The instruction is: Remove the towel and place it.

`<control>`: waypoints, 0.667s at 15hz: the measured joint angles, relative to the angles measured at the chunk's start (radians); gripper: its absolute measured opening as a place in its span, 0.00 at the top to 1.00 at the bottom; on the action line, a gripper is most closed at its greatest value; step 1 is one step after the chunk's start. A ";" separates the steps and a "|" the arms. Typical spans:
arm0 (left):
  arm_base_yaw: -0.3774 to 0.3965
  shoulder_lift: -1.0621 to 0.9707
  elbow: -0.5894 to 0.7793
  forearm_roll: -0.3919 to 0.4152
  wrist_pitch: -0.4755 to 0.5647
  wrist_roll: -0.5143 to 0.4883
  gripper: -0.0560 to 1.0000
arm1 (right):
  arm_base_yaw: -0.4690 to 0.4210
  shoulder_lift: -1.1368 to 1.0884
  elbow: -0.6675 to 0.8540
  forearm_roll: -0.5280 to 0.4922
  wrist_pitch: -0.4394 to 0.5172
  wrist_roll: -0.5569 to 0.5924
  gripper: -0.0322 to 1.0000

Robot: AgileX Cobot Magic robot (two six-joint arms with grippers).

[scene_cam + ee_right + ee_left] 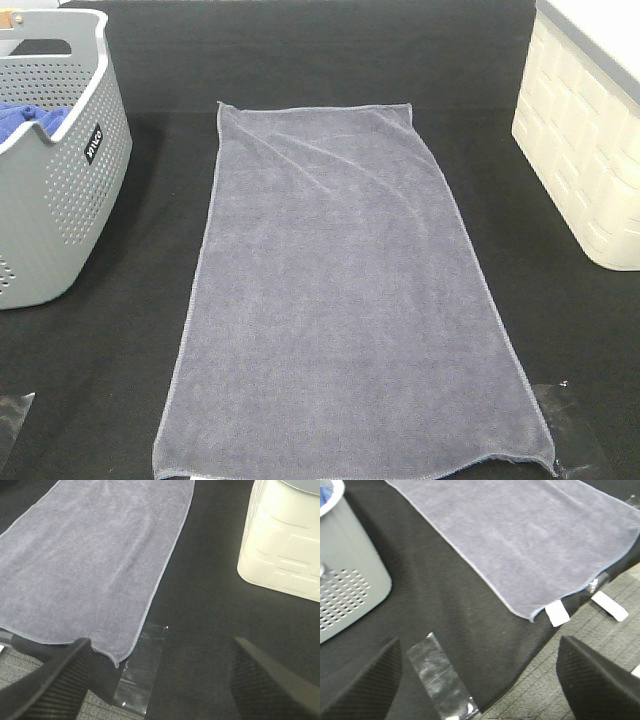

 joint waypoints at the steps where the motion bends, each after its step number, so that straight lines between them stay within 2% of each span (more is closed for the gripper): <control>1: 0.000 0.000 0.000 -0.002 0.000 0.000 0.19 | 0.000 0.000 0.000 0.000 -0.008 0.000 0.28; 7: 0.001 0.000 0.000 -0.003 0.000 0.002 0.19 | 0.000 0.001 0.000 0.001 -0.010 0.000 0.28; 9: 0.061 0.000 0.000 -0.003 0.000 0.003 0.19 | 0.000 0.001 0.000 0.001 -0.010 0.000 0.28; 10: 0.127 0.000 0.000 -0.003 0.000 0.003 0.19 | 0.000 0.001 0.000 0.001 -0.010 0.000 0.28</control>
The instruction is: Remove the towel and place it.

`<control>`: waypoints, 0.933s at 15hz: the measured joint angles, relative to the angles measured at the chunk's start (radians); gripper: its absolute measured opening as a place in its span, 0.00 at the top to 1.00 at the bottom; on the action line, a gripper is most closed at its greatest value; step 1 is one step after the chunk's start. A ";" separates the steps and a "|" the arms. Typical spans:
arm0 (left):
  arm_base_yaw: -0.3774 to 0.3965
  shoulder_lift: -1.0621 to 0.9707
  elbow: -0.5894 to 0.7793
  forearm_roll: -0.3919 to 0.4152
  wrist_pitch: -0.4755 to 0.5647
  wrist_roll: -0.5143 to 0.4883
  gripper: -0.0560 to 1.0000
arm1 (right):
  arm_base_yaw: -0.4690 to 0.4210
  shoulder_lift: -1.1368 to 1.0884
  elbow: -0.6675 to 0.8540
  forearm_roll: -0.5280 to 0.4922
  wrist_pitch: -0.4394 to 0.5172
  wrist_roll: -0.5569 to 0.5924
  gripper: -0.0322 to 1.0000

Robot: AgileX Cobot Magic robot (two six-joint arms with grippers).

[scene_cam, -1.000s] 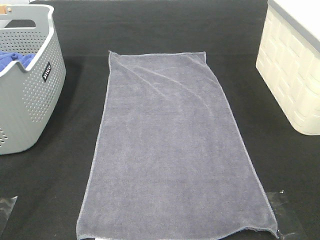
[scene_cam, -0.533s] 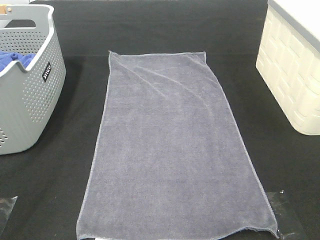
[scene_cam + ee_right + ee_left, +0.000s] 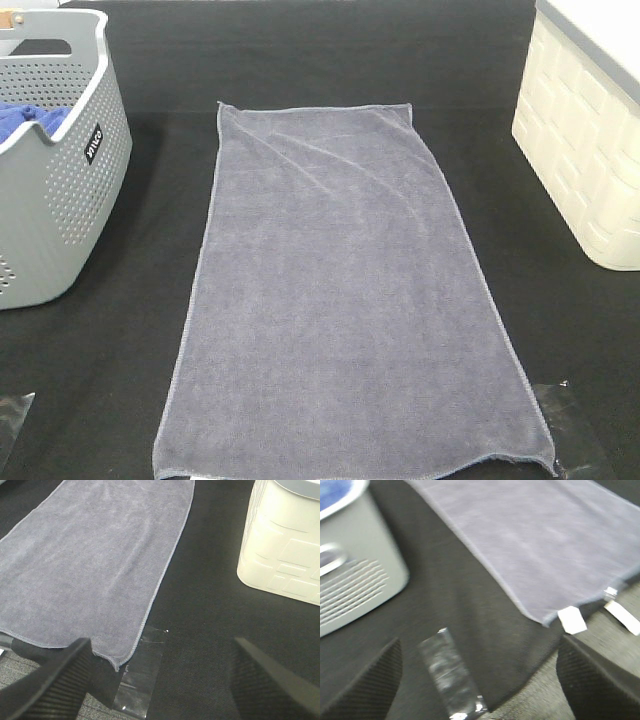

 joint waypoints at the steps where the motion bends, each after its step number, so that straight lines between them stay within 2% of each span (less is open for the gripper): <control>1: 0.000 0.000 0.000 0.000 0.000 0.000 0.19 | 0.000 0.000 0.000 0.000 0.000 0.000 0.28; 3: 0.150 0.000 0.000 0.000 0.000 0.000 0.19 | 0.000 0.000 0.000 0.000 0.000 0.000 0.28; 4: 0.270 -0.001 0.000 0.000 0.000 0.000 0.19 | 0.000 0.000 0.000 0.000 0.000 0.000 0.28; 5: 0.317 -0.014 0.000 0.000 0.000 0.000 0.19 | 0.000 0.000 0.000 0.000 0.000 0.001 0.28; 7: 0.345 -0.101 0.000 0.000 -0.001 0.000 0.19 | 0.000 -0.001 0.000 0.000 -0.002 0.001 0.28; 10: 0.345 -0.123 -0.001 0.000 -0.001 0.000 0.19 | -0.004 -0.016 0.000 0.004 -0.006 0.001 0.28; 14: 0.335 -0.123 -0.001 -0.001 -0.002 0.000 0.19 | -0.149 -0.040 0.003 0.010 -0.007 0.002 0.28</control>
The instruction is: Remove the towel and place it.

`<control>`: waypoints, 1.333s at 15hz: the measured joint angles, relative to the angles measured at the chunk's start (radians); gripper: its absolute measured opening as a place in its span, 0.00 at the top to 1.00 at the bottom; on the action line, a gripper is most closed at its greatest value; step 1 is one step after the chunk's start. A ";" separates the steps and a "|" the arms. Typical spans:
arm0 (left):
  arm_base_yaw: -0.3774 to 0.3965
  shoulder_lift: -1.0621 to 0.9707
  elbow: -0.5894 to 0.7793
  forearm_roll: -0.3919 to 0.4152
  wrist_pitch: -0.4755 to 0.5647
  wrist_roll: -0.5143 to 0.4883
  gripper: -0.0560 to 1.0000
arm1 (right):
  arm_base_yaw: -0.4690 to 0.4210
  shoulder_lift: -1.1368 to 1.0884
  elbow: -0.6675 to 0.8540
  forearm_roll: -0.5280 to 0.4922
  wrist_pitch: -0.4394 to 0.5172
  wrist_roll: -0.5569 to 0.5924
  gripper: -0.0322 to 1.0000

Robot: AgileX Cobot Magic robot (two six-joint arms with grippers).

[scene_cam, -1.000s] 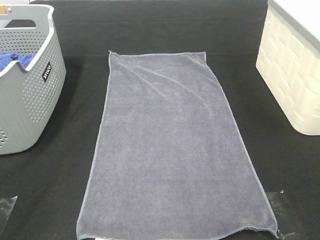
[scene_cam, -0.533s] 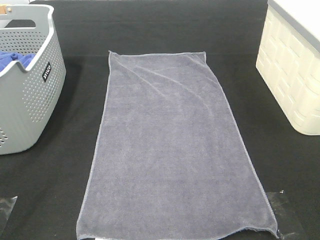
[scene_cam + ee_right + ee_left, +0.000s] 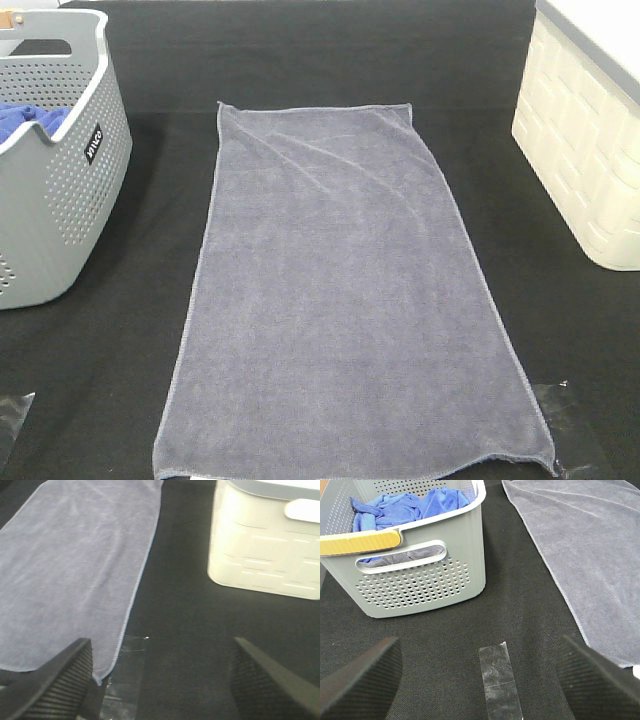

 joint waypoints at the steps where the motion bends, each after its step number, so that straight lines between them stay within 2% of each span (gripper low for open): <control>1: 0.000 -0.001 0.000 0.000 -0.001 0.000 0.19 | -0.021 -0.003 0.001 0.000 0.000 0.000 0.28; 20: 0.000 -0.002 0.000 0.000 -0.001 0.000 0.19 | -0.035 -0.006 0.001 0.000 0.000 0.001 0.28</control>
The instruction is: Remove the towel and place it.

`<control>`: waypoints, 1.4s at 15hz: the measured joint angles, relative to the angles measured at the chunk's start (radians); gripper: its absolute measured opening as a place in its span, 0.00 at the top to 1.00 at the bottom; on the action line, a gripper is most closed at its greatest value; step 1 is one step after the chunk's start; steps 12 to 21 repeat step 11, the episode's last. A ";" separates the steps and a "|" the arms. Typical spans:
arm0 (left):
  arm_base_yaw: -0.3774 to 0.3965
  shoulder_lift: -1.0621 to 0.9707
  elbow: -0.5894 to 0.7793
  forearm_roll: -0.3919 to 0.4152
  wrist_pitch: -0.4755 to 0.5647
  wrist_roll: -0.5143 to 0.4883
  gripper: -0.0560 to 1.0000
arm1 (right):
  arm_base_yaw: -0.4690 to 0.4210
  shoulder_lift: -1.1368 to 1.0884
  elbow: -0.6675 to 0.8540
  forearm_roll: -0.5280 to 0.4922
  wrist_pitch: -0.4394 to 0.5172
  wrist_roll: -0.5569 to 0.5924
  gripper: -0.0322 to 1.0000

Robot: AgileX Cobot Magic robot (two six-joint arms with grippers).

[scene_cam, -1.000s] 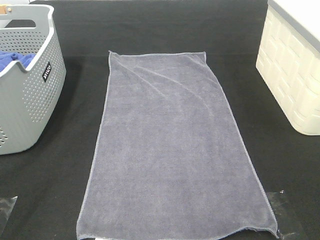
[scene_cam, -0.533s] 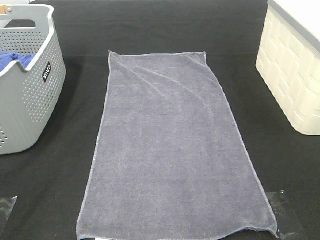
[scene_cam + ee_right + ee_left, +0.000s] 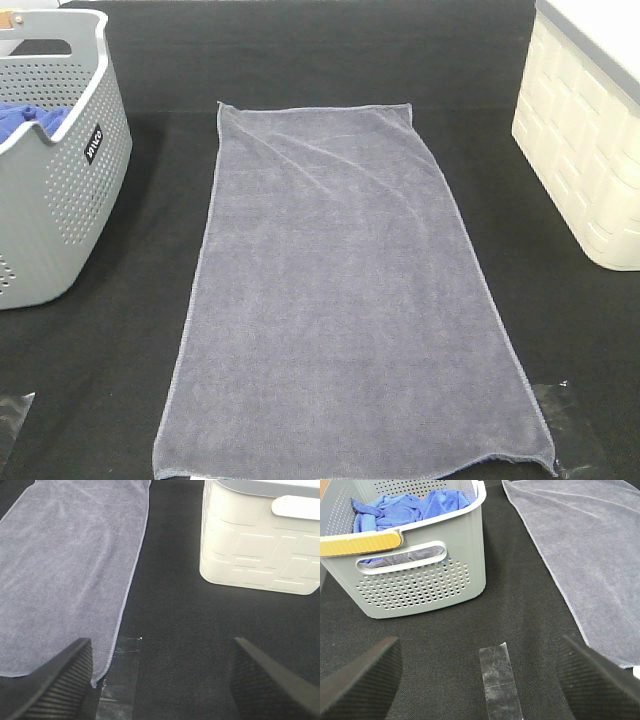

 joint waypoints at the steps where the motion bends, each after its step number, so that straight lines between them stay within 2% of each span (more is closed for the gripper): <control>1: 0.000 0.000 0.000 0.000 0.000 0.000 0.19 | 0.000 0.000 0.000 0.000 0.000 0.000 0.28; 21: 0.000 0.000 0.000 0.000 -0.001 0.000 0.19 | 0.000 0.000 0.000 0.000 0.000 0.000 0.28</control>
